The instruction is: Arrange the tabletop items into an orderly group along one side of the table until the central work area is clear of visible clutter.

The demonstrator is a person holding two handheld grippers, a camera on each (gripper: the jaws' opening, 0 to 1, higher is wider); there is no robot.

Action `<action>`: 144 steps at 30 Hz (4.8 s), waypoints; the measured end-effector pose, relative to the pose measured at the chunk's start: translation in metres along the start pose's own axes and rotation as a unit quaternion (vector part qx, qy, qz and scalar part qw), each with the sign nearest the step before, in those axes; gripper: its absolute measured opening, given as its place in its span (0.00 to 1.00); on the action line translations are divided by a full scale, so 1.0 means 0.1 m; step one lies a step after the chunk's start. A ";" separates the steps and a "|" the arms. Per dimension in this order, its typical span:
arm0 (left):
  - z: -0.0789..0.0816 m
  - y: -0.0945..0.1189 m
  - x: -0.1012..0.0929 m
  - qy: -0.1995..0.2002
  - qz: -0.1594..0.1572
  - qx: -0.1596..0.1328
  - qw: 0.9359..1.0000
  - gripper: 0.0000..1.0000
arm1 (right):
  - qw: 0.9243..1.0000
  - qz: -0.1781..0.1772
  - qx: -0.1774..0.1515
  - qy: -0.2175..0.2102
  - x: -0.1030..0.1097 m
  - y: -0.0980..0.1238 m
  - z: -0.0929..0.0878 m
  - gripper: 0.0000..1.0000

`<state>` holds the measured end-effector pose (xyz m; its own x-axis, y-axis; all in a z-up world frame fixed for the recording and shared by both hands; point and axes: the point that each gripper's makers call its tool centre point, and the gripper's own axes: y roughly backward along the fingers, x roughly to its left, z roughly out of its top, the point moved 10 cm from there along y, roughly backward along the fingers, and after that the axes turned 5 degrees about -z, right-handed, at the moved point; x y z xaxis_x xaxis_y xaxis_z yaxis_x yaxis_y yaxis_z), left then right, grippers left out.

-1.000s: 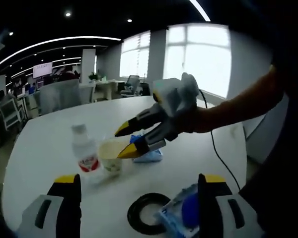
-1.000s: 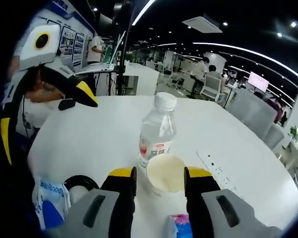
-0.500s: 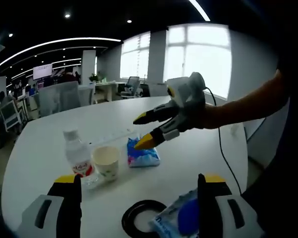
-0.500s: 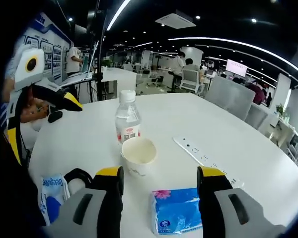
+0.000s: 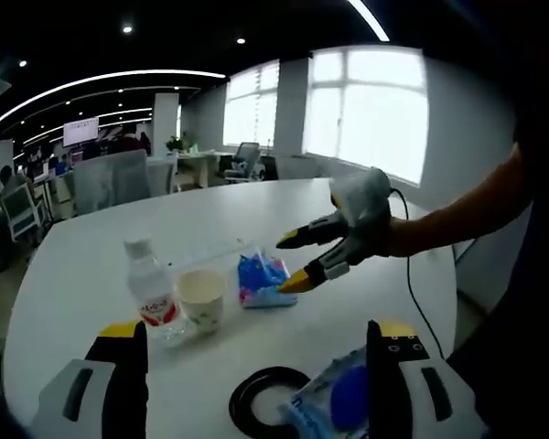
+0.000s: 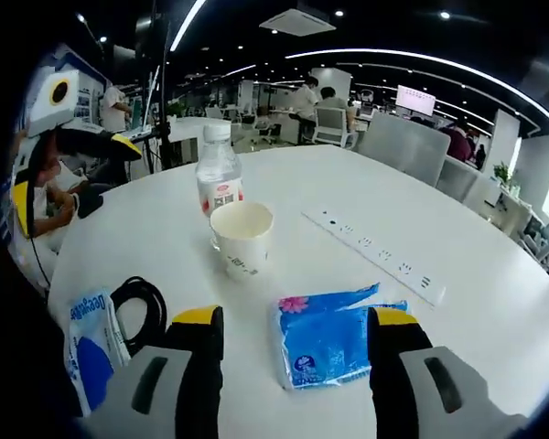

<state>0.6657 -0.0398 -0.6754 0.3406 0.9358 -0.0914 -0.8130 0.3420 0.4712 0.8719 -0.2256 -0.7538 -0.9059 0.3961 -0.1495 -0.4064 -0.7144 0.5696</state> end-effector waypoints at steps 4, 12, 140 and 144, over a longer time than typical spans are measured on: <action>-0.02 0.02 0.01 0.000 0.002 0.001 1.000 0.98 | 1.000 -0.006 0.008 -0.007 0.02 -0.05 -0.11 0.47; -0.03 0.03 0.05 0.004 0.008 0.005 1.000 0.97 | 0.999 -0.013 0.019 -0.028 0.06 -0.15 -0.21 0.35; -0.18 0.23 0.13 -0.012 0.006 0.024 1.000 0.99 | 0.938 -0.221 0.051 -0.261 -0.63 0.29 -0.68 0.06; -0.18 0.22 0.10 -0.017 0.004 0.026 1.000 0.99 | 0.941 -0.217 0.043 -0.255 -0.63 0.31 -0.66 0.12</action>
<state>0.6428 -0.0209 -0.6819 0.3509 0.9346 -0.0578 -0.7902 0.3287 0.5173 0.9092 -0.3106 -0.7802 -0.4725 0.8812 0.0111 -0.6942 -0.3799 0.6113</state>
